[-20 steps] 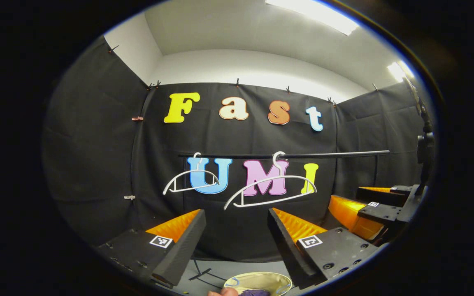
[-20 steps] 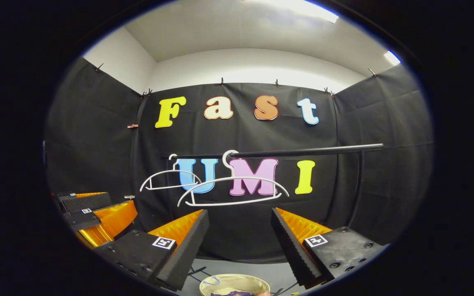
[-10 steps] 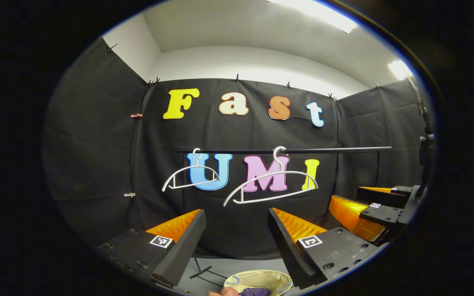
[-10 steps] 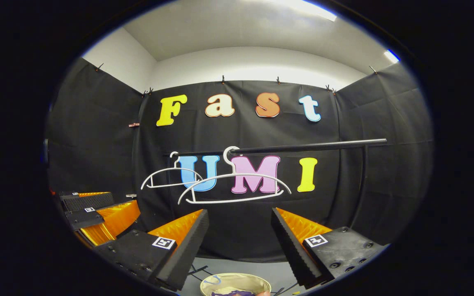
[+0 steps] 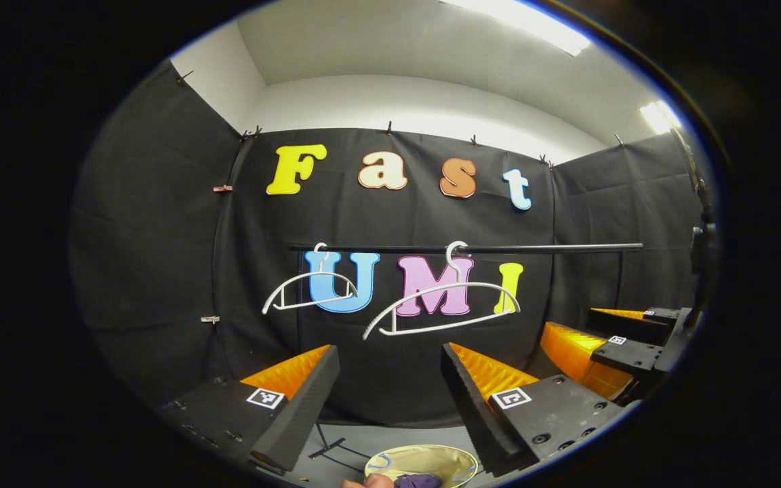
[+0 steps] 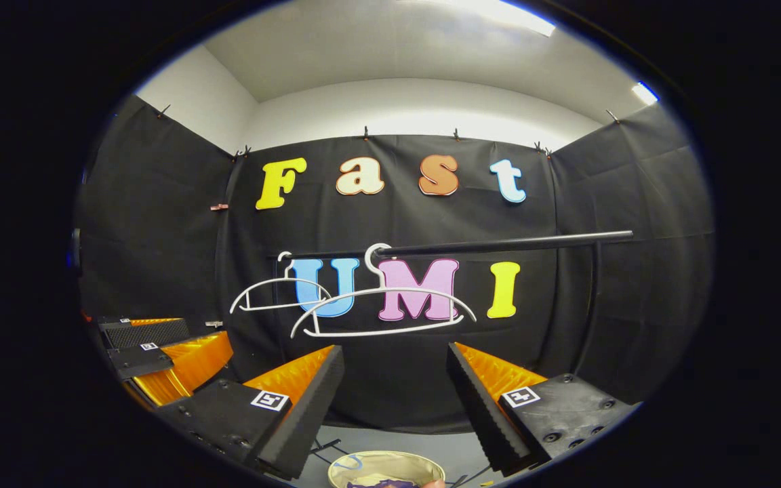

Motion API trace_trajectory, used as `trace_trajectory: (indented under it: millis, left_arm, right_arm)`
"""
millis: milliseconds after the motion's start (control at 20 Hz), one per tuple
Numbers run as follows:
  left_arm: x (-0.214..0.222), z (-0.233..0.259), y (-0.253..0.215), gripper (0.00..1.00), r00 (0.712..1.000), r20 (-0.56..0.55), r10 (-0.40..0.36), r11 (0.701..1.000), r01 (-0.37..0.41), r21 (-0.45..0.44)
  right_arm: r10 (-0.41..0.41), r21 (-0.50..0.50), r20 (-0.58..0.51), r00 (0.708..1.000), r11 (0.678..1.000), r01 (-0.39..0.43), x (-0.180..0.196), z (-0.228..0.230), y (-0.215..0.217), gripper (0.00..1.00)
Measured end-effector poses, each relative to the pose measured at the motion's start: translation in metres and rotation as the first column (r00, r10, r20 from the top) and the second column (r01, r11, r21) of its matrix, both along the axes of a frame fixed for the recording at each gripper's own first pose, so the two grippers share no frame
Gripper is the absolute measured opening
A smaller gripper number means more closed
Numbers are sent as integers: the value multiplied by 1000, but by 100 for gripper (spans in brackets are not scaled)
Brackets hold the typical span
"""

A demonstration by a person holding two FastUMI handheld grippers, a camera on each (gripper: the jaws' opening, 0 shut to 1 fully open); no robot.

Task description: Grasp the clothes on the hanger with both hands and then place them into the laundry hamper below.

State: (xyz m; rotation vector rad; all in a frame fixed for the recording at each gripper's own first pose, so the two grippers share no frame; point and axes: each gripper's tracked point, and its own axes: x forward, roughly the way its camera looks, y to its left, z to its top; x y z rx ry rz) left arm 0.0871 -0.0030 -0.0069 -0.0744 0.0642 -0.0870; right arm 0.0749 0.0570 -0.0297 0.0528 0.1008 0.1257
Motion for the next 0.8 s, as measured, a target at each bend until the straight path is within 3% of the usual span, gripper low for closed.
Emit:
trace_trajectory:
  millis: [800]
  left_arm:
    - [-11,5,-4,92,1000,8,10,1000,-10,6]
  right_arm:
    - [5,-4,11,1000,1000,-5,-5,5,-3,98]
